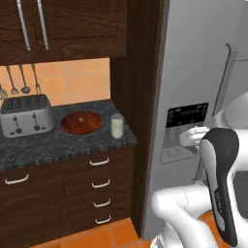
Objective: Grab a lemon wedge from the fridge and one ice cube from the ice bowl, and put them in the glass of lemonade.
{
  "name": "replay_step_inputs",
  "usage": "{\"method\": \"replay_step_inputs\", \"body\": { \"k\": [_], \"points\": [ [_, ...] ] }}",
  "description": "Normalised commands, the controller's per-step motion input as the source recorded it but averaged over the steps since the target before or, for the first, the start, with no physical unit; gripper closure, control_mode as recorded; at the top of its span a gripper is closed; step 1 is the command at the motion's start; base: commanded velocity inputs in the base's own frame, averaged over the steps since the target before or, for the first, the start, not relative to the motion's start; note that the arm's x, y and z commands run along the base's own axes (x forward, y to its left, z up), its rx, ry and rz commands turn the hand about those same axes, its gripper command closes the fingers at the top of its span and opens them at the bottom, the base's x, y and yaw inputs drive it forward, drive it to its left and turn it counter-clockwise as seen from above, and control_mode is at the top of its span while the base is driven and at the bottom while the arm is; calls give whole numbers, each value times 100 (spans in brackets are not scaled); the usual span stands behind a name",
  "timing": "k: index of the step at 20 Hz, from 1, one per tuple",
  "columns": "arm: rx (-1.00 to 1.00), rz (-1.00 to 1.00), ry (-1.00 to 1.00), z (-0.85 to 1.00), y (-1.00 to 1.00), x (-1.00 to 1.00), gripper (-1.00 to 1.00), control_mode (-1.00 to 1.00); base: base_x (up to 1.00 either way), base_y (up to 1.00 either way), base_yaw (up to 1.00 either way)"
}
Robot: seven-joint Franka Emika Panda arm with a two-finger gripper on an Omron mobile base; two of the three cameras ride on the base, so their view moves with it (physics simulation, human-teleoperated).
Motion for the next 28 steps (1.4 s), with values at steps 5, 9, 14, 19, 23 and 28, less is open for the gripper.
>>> {"method": "replay_step_inputs", "body": {
  "k": [5, 9, 14, 19, 23, 28],
  "points": [
    [0, 0, 0, 0, 0, 0, 100, 100, 52, 100, -46],
    [0, 0, 0, 0, 0, 0, 100, 100, 71, 98, -44],
    [0, 0, 0, 0, 0, 0, 100, 100, 72, 63, -38],
    [0, -39, 34, -41, 27, 43, 100, -100, 17, 6, -7],
    [0, -32, 22, -14, 16, 65, 100, -100, 0, 0, 0],
    [0, -3, 1, -44, 8, 100, 100, -100, 0, 0, 0]
  ]
}}
